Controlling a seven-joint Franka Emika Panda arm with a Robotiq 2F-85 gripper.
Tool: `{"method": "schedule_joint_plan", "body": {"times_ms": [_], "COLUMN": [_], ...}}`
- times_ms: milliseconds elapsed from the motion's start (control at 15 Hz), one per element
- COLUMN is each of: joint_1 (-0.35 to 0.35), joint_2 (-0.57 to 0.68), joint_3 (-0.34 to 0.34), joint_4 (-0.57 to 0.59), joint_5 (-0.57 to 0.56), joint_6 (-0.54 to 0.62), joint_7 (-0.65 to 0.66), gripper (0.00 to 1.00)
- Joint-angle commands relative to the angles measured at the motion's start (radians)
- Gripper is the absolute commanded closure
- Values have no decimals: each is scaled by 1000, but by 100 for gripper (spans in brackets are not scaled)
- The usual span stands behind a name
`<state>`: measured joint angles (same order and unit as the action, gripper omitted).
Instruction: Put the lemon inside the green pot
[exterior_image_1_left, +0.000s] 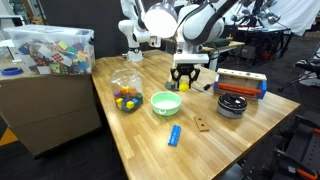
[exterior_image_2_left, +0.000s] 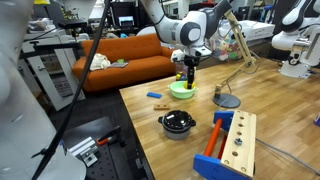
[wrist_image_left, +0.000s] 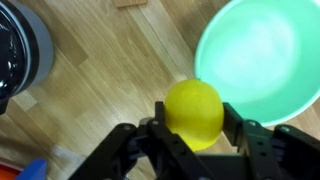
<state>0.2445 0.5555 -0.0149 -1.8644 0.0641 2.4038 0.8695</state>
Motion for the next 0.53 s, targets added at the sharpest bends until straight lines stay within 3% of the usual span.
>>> {"method": "schedule_joint_plan", "body": {"times_ms": [0, 467], "joint_1": [18, 38], "joint_2": [-20, -38], "joint_3": [4, 6], "joint_4": [-21, -79], "joint_5": [-48, -75], "joint_6": [28, 50], "joint_7": [-41, -67], "gripper": [68, 68]}}
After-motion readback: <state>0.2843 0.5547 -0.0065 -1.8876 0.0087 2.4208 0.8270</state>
